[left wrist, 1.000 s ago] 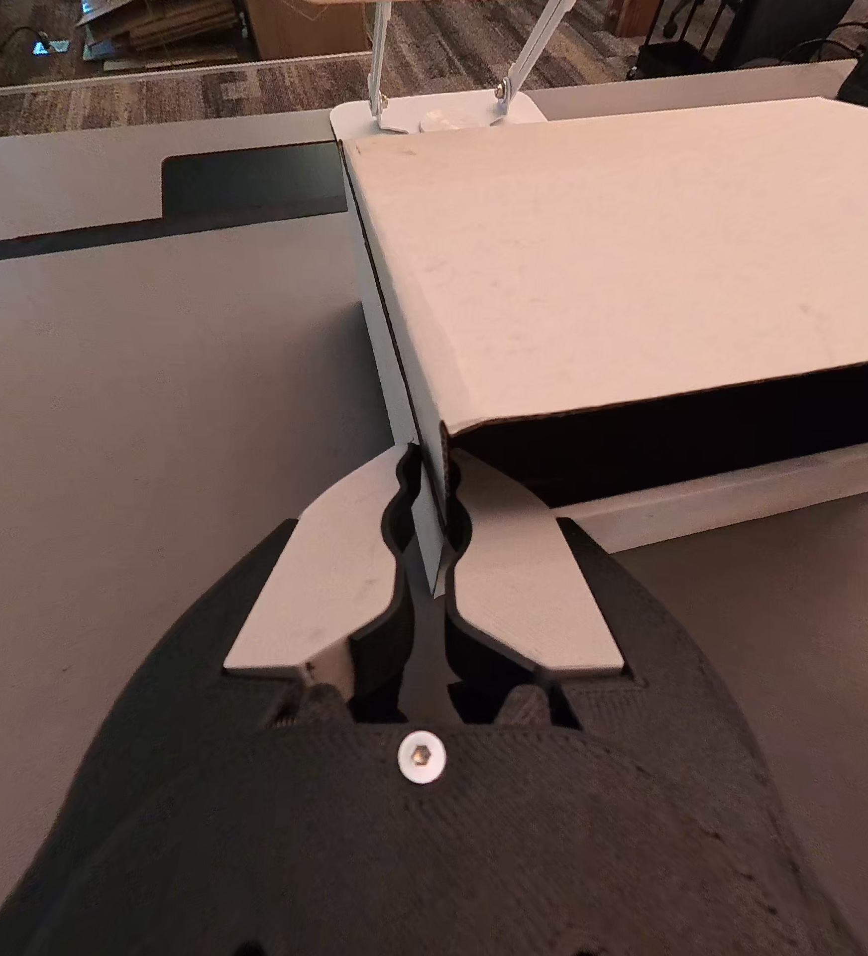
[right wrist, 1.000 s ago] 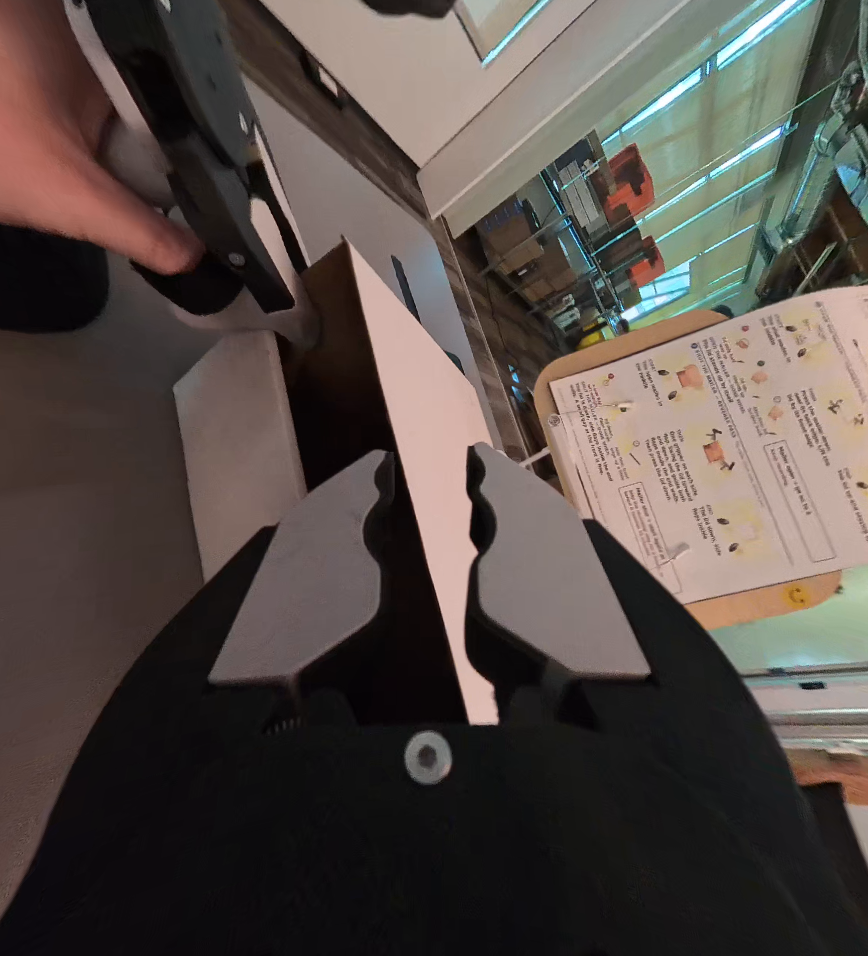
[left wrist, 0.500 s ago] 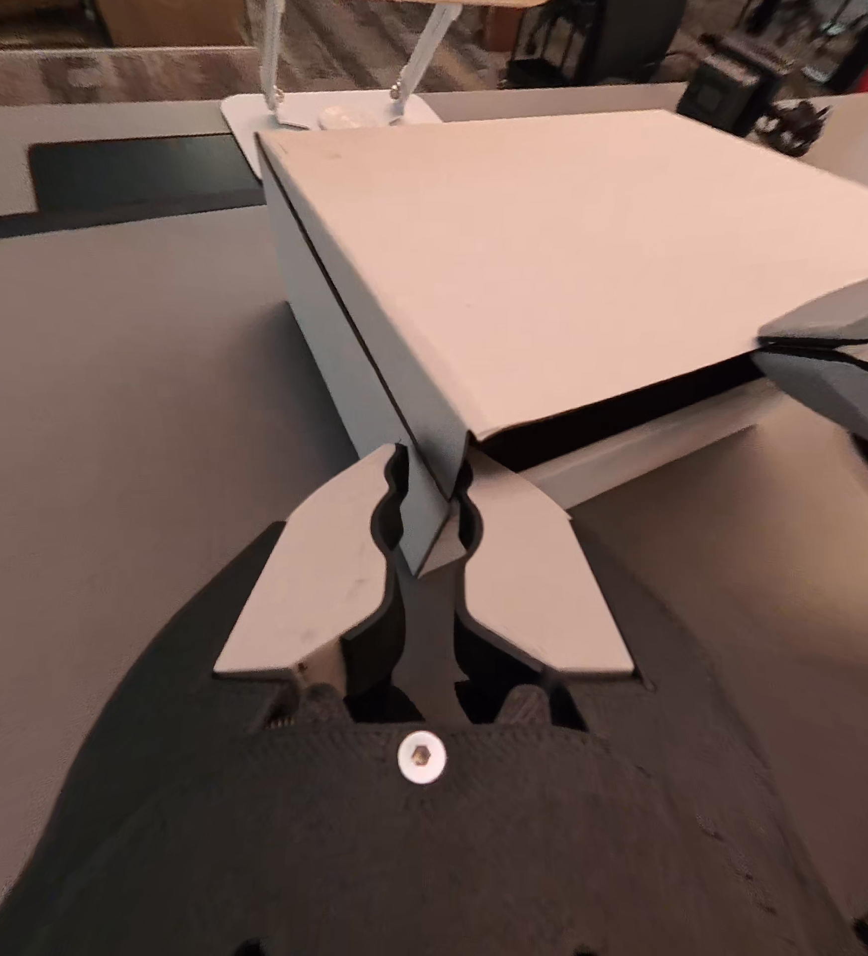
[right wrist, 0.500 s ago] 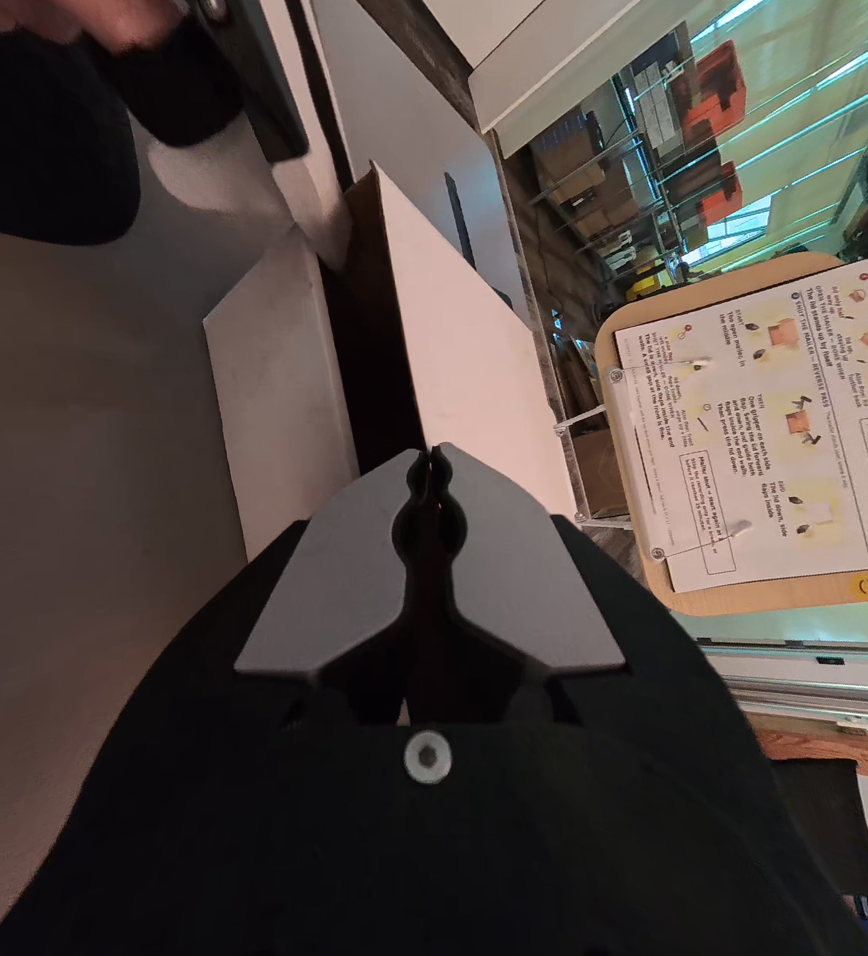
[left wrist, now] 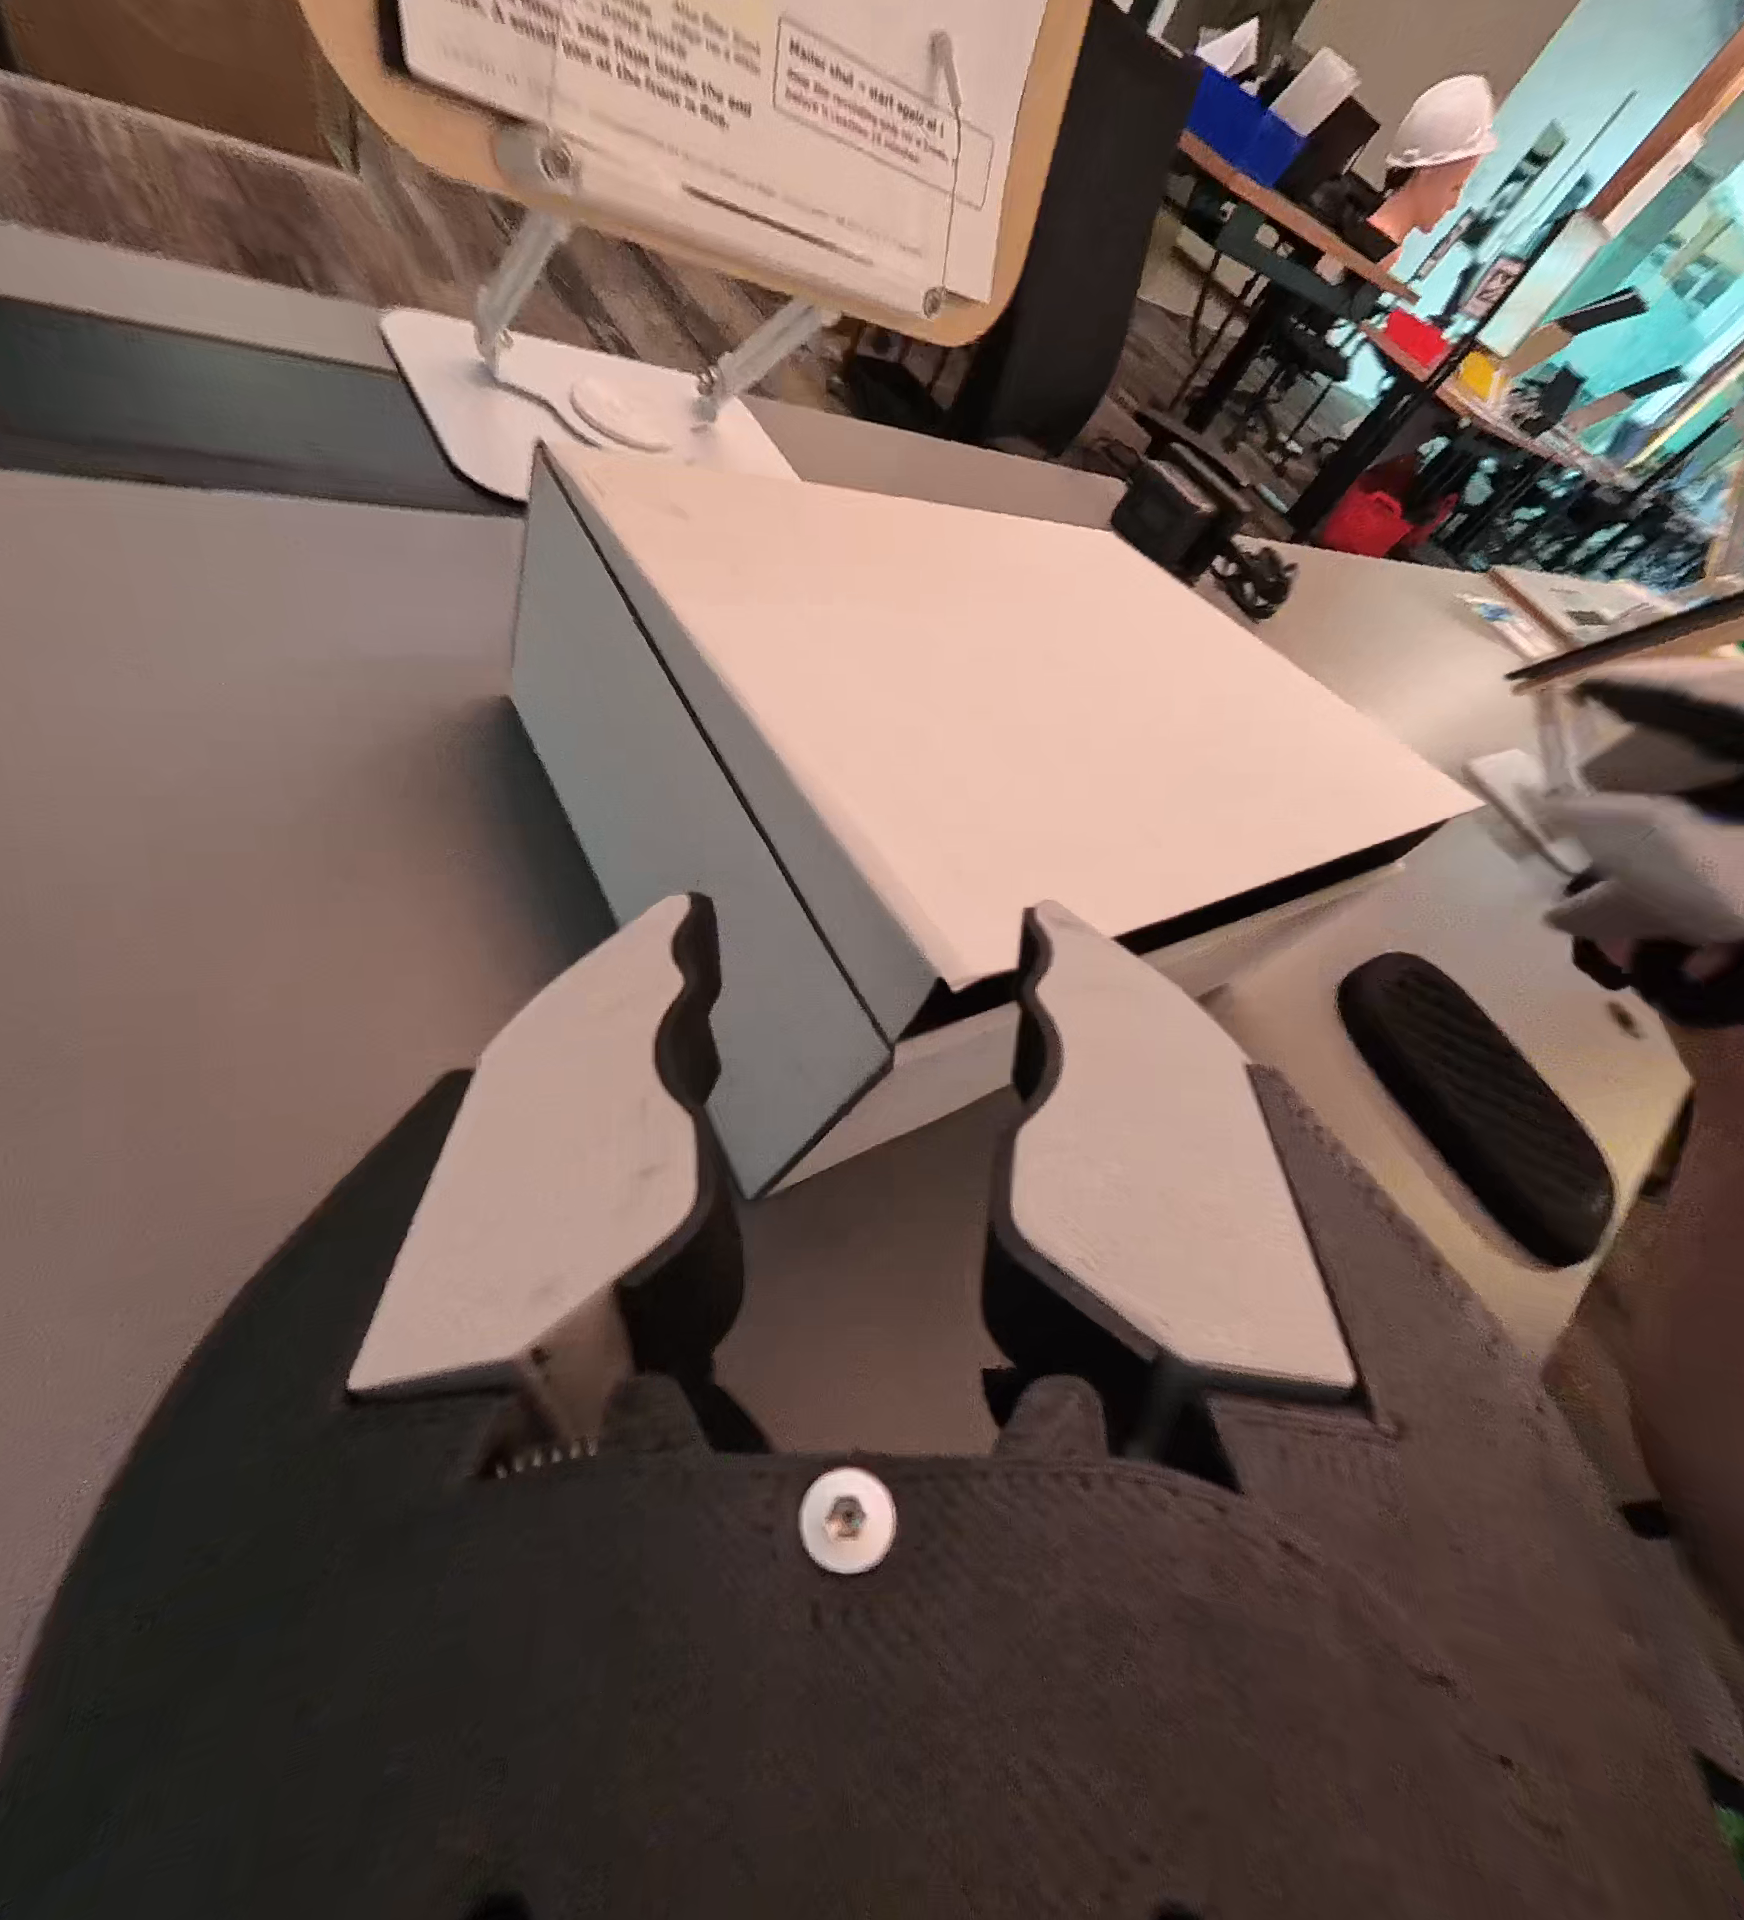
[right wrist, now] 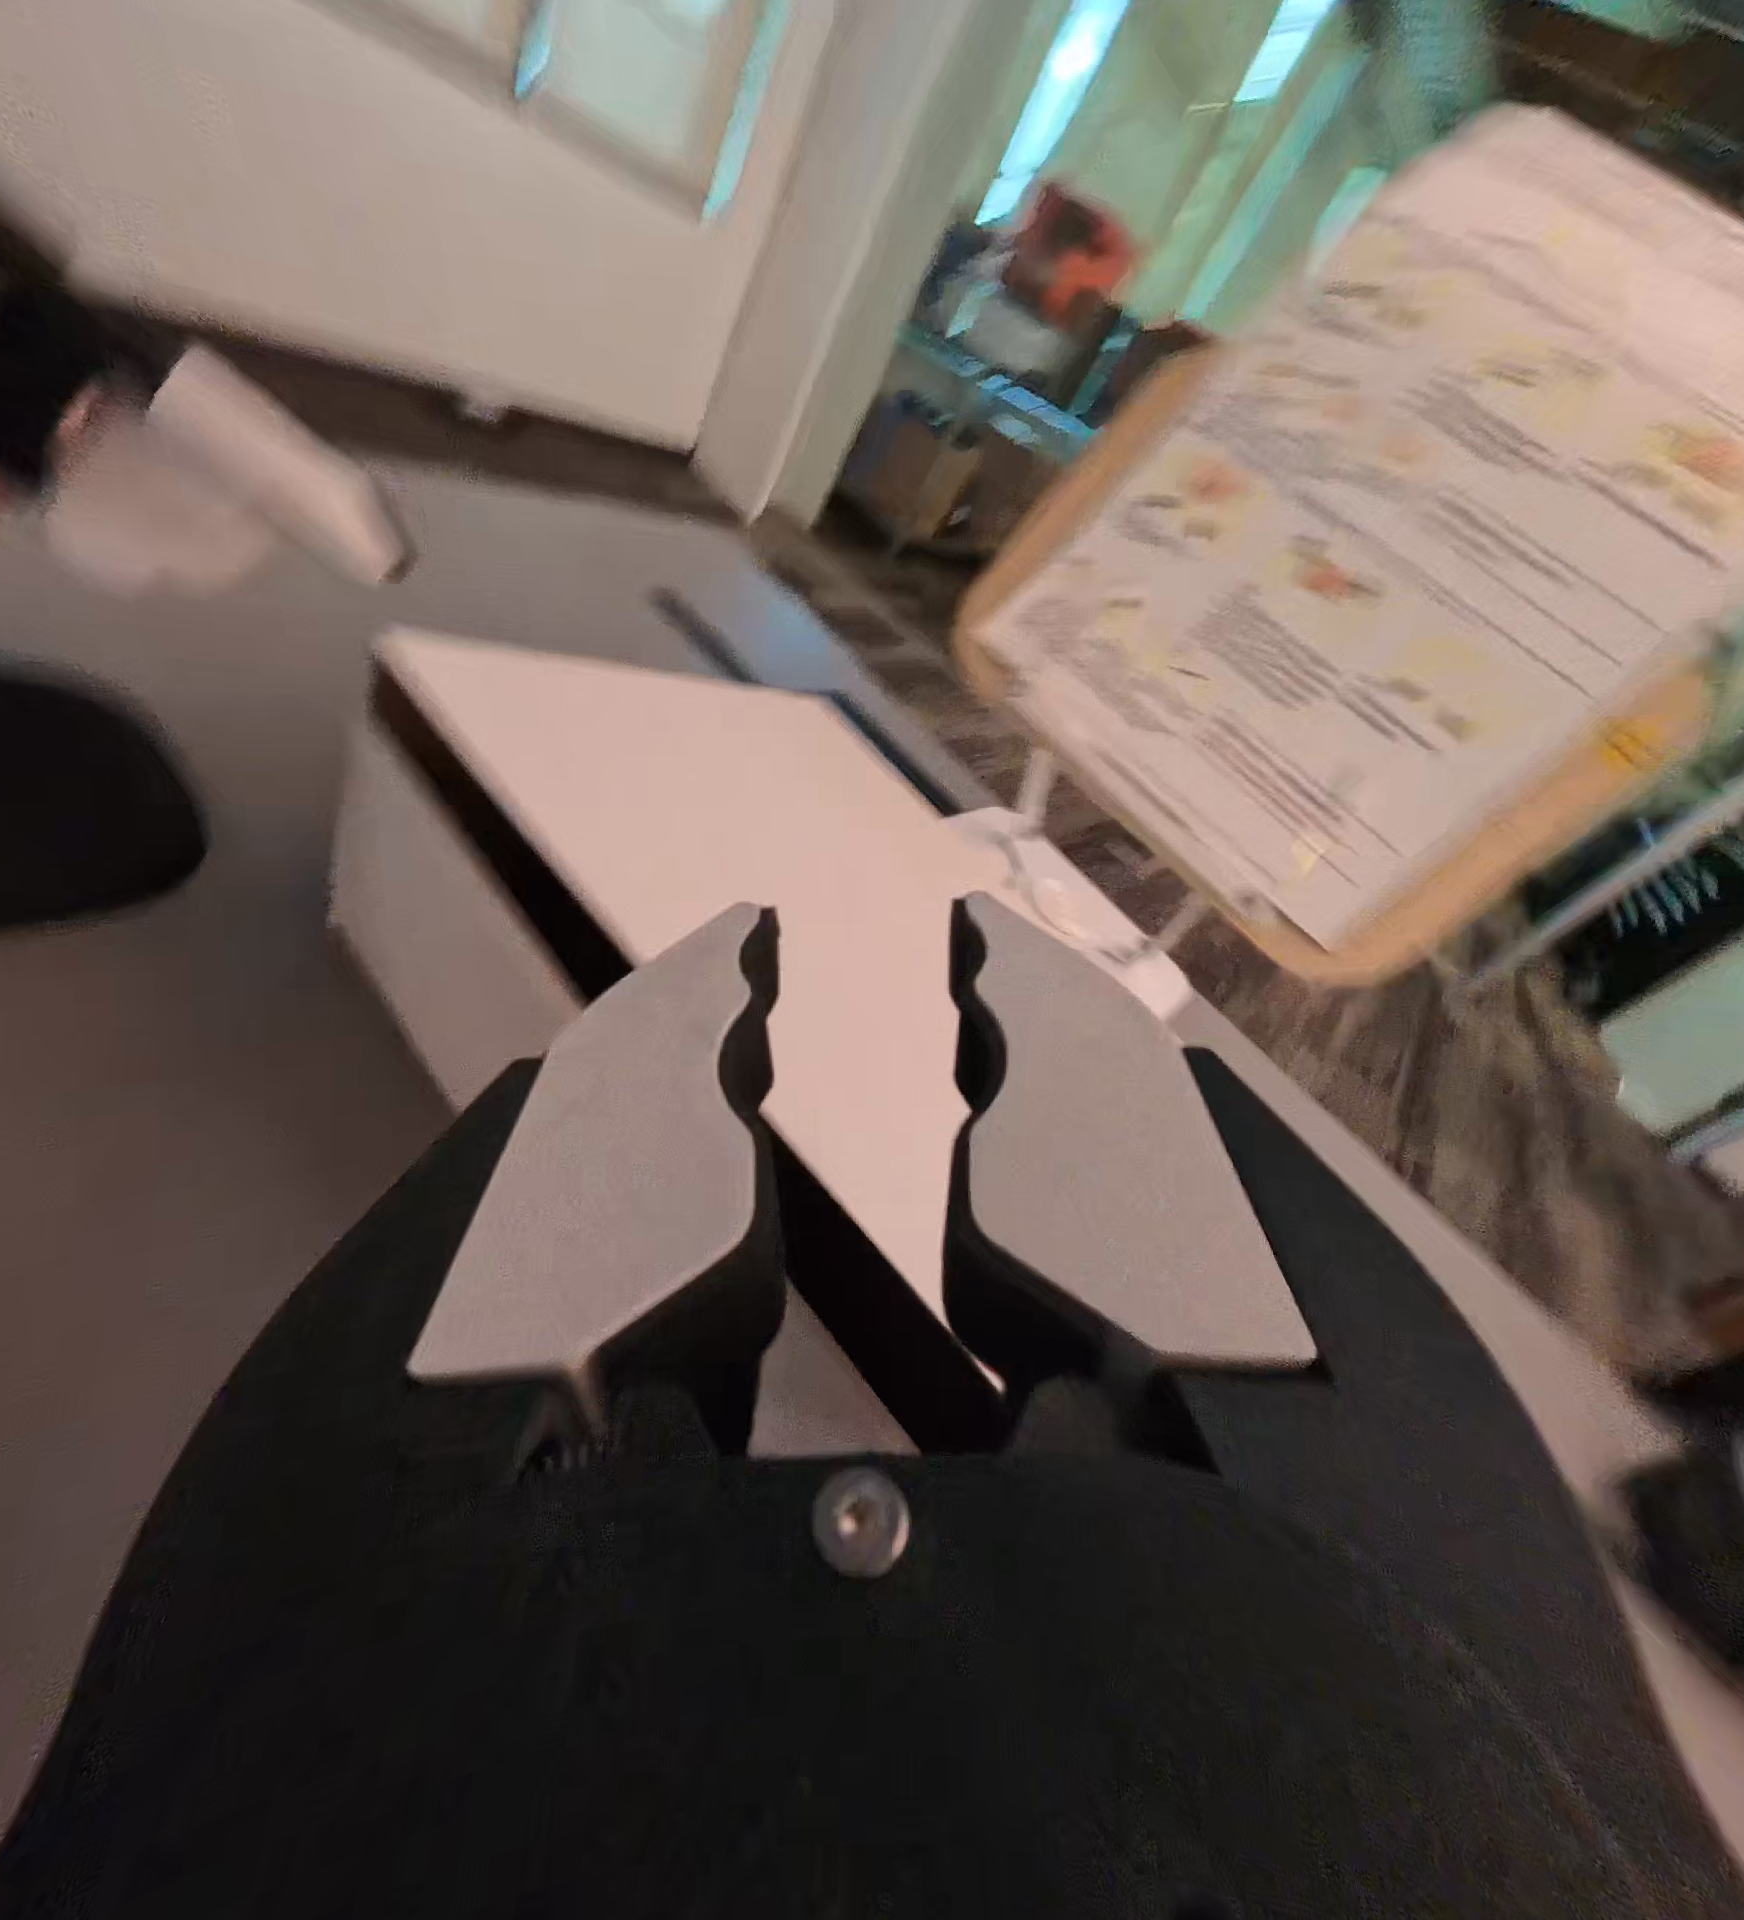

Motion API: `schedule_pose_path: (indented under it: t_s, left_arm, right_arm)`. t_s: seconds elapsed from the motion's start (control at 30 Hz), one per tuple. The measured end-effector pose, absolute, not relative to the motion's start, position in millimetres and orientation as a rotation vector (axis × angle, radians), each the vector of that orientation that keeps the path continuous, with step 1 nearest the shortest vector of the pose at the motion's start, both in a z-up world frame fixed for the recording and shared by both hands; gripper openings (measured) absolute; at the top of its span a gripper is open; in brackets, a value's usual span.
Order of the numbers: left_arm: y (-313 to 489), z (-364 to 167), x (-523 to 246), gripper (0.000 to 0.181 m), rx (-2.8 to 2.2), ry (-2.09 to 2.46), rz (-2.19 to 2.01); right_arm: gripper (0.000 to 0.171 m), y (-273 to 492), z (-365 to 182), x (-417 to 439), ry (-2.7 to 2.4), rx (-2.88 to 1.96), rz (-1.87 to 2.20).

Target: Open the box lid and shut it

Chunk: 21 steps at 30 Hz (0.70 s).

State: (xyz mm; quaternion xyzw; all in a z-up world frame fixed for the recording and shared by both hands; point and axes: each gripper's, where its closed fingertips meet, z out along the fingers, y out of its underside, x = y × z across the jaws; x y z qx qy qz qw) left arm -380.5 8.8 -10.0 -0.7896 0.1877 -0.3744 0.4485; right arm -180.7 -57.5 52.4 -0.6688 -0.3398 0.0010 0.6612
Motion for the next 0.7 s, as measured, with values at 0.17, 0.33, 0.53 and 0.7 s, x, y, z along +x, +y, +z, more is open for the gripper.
schedule_pose_path:
  t_s: [0.17,0.33,0.53,0.7]
  left_arm:
    - [10.4,-15.8,-351.3,0.063,-1.926,0.441,-1.15]
    - [24.2,-29.4,-345.6,0.059,-1.983,0.44,-1.078]
    - [19.6,-36.1,-345.8,0.056,-2.027,0.453,-1.111]
    - [18.6,-24.7,-355.5,0.055,-2.019,0.505,-1.074]
  right_arm:
    - [0.052,-62.5,51.2,-78.4,-0.295,-1.589,0.402]
    - [0.05,-40.3,-0.3,-71.0,-0.198,-1.734,0.533]
    - [0.044,-36.4,-25.7,-67.9,-0.172,-1.811,0.584]
    - [0.046,-43.2,-14.3,-55.9,-0.181,-1.784,0.578]
